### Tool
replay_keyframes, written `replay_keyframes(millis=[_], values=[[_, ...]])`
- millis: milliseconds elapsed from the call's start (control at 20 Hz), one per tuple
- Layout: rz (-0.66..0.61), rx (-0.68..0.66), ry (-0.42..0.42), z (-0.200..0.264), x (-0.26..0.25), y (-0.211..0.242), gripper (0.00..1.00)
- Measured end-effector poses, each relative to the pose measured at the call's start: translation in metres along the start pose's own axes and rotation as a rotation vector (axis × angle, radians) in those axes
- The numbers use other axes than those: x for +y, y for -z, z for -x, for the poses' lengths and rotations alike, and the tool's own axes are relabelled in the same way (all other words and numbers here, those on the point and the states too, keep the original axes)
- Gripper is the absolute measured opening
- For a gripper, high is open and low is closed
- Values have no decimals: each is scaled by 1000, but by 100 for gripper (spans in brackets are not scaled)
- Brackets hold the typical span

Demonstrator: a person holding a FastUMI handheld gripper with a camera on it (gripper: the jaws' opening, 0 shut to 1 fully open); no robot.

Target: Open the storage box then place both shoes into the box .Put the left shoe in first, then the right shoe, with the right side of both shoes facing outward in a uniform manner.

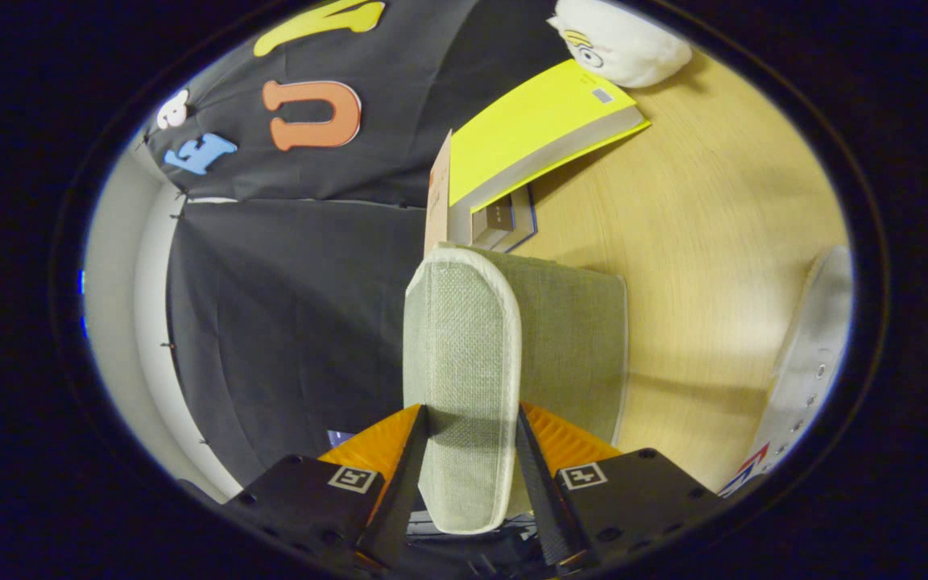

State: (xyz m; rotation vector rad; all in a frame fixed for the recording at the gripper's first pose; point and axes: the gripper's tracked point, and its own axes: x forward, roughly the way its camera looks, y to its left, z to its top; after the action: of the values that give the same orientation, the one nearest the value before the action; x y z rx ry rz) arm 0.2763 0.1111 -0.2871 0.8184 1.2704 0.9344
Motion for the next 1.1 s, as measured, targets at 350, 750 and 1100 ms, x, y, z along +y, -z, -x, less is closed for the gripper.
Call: replay_keyframes(millis=[350, 750, 1100], values=[[60, 8, 158, 30, 7, 3, 31], [-24, 19, 202, 45, 49, 10, 5], [41, -8, 283, 44, 111, 17, 5]])
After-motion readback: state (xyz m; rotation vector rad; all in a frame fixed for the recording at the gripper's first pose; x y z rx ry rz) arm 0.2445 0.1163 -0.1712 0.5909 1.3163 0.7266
